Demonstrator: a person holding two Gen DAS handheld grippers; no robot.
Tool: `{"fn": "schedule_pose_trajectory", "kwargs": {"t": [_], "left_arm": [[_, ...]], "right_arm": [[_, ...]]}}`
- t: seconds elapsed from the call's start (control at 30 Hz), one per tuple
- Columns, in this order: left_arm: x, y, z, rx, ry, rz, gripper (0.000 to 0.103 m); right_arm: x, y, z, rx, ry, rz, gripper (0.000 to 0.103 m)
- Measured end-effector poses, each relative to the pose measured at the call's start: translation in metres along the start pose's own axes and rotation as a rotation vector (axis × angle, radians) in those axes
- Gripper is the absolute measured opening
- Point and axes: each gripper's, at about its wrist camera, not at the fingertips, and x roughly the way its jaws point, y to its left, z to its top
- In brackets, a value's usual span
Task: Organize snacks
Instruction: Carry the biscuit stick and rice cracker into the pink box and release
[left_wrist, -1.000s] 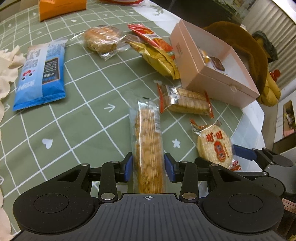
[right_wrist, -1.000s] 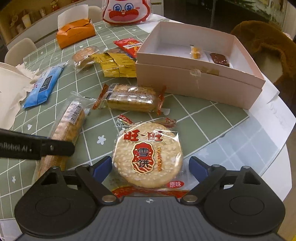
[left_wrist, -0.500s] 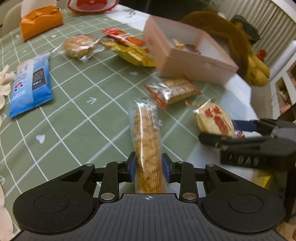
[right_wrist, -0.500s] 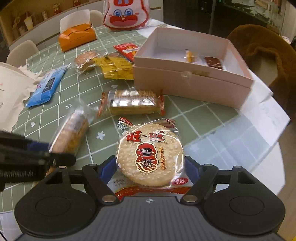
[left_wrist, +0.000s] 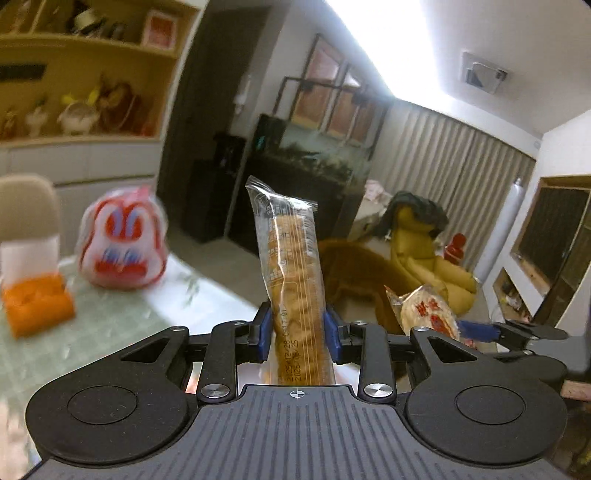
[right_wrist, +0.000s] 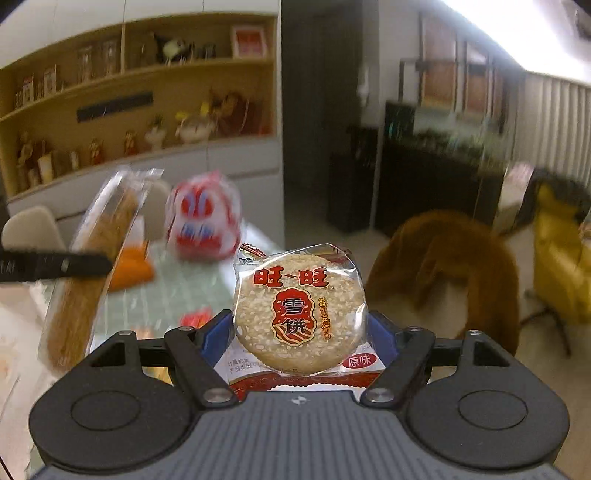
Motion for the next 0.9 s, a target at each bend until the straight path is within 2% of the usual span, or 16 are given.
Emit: {"fn": "schedule_pose_trajectory", "kwargs": {"t": [0.13,0.27,0.4,0.47,0.53,0.67,0.8,0.9], "left_arm": [[0.065,-0.001,0.003,-0.045,0.094,0.018,0.035],[0.13,0.014,-0.025,-0.114,0.197,-0.001,0.035],[0.194,0.041,-0.06,-0.185,0.317,-0.031,0.036],[0.221,0.054,-0.076,-0.203,0.383,-0.054,0.036],[0.228,0.065,-0.082,-0.235,0.389,-0.056,0.036],[0.207,0.092,-0.081,-0.299,0.318,-0.07,0.036],[0.176,0.113,-0.08,-0.287,0.274,0.006,0.036],[0.156,0.131,-0.087,-0.279,0.276,0.081,0.036]], "right_arm": [[0.022,-0.012,0.018,-0.002,0.006,-0.048,0.078],[0.052,-0.025,0.015,0.004,0.066,-0.072,0.078],[0.097,-0.032,-0.003,0.02,0.171,-0.125,0.078],[0.115,-0.033,-0.011,0.024,0.217,-0.12,0.078],[0.133,-0.03,-0.018,0.024,0.254,-0.111,0.077],[0.167,-0.018,-0.033,0.039,0.312,-0.085,0.078],[0.206,-0.009,-0.046,0.088,0.404,0.006,0.079],[0.216,-0.001,-0.056,0.117,0.429,0.014,0.081]]}}
